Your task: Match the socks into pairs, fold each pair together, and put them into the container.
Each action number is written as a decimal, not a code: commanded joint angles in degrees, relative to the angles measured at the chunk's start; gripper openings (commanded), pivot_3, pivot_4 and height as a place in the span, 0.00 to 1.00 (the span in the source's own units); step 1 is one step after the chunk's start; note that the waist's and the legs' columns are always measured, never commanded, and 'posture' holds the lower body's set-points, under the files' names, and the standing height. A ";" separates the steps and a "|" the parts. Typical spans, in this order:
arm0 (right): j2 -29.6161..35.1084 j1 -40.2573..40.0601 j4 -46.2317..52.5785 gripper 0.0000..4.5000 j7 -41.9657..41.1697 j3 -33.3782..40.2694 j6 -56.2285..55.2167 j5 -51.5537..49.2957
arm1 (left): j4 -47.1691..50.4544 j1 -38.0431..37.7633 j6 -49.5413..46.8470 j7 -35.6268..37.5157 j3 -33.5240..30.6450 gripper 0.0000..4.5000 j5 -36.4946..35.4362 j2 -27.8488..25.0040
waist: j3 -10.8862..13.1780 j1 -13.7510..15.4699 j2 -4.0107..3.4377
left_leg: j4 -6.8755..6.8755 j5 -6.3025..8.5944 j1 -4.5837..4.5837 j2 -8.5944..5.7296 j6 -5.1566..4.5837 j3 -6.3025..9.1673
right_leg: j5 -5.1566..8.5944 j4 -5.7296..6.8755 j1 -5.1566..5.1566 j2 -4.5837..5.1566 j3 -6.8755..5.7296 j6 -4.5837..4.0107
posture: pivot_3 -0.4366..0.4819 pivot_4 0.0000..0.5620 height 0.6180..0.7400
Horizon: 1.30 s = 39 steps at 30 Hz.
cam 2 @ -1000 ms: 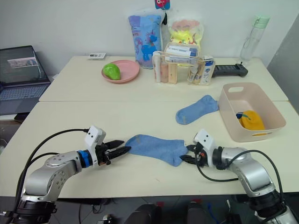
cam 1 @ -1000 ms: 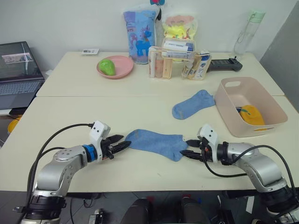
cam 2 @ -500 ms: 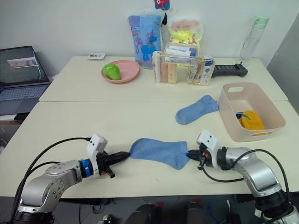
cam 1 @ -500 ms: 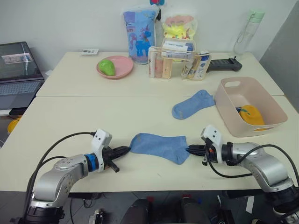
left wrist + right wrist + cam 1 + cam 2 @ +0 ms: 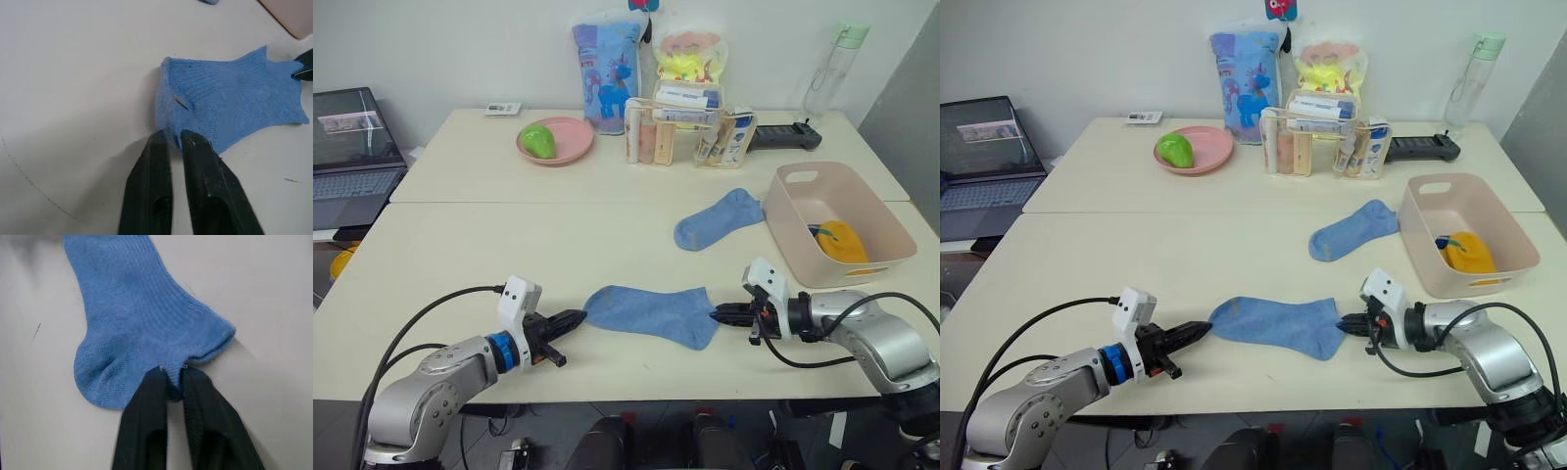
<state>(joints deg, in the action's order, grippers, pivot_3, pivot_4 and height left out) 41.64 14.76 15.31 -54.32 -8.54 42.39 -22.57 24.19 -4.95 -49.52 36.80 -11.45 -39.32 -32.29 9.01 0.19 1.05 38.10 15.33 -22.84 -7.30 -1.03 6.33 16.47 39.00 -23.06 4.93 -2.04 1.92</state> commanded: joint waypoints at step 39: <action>-4.38 -1.93 -1.69 0.00 1.14 -3.02 -26.22 11.18 | -23.85 17.37 36.60 20.48 15.00 0.00 22.25 -4.98 | -0.06 -0.26 0.01 | 0.00 -0.01 0.04 -0.02 0.02 0.03 | -0.01 0.04 -0.01 -0.01 -0.01 0.00 | 0.48 0.27 1.00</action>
<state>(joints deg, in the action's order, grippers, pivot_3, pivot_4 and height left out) 37.61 12.32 10.16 -52.36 -13.33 16.16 -8.83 -2.53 12.31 -13.02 56.94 5.06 -15.75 -36.71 8.95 -0.07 1.06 38.10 15.32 -22.81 -7.32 -1.02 6.36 16.46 39.04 -23.08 4.91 -2.04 1.92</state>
